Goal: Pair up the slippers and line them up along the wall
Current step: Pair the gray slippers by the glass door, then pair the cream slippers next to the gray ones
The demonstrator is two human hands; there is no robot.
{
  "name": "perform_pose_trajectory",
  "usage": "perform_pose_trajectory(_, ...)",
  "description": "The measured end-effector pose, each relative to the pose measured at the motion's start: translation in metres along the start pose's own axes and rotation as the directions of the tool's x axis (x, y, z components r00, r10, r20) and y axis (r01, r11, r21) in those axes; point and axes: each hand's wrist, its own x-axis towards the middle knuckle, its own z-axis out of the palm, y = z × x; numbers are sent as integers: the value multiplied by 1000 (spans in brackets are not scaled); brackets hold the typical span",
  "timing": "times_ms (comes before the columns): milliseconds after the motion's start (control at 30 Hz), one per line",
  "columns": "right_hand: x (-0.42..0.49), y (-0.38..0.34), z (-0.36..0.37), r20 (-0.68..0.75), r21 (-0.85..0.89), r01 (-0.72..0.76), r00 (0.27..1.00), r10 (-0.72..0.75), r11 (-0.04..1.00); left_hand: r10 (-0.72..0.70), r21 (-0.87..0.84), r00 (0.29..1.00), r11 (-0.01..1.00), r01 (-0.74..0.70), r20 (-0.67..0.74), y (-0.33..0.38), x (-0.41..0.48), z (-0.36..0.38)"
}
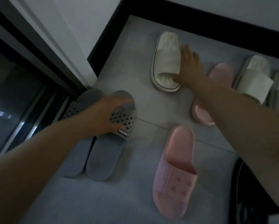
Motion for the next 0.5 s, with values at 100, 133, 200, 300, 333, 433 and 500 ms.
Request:
perform_pose_trajectory(100, 26, 2, -7, 120, 3, 4, 993, -5, 1000, 50, -53, 998, 997, -49, 25, 15, 6, 22)
perform_pose_trajectory(133, 29, 2, -8, 145, -3, 6, 989, -5, 1000, 60, -76, 998, 995, -57, 32, 17, 8, 27)
perform_pose_trajectory(200, 26, -1, -7, 139, -56, 27, 990, -19, 998, 57, -135, 997, 990, -49, 57, 19, 10, 35)
perform_pose_trajectory(300, 0, -7, 2, 85, -17, 52, 995, -50, 999, 18, -189, 997, 982, -4, 75, 26, 17, 38)
perform_pose_trajectory(333, -13, -9, 5, 60, 17, 56, 997, -57, 998, 8, -191, 999, 982, -1, 35, 29, 22, 38)
perform_pose_trajectory(433, -60, -17, 17, -22, -3, 113, 993, -113, 994, 36, -44, 988, 998, -43, -153, 42, 46, 36)
perform_pose_trajectory(500, -92, -24, 26, -30, 15, 160, 987, -159, 987, 24, 75, 989, 997, -13, -146, 49, 64, 39)
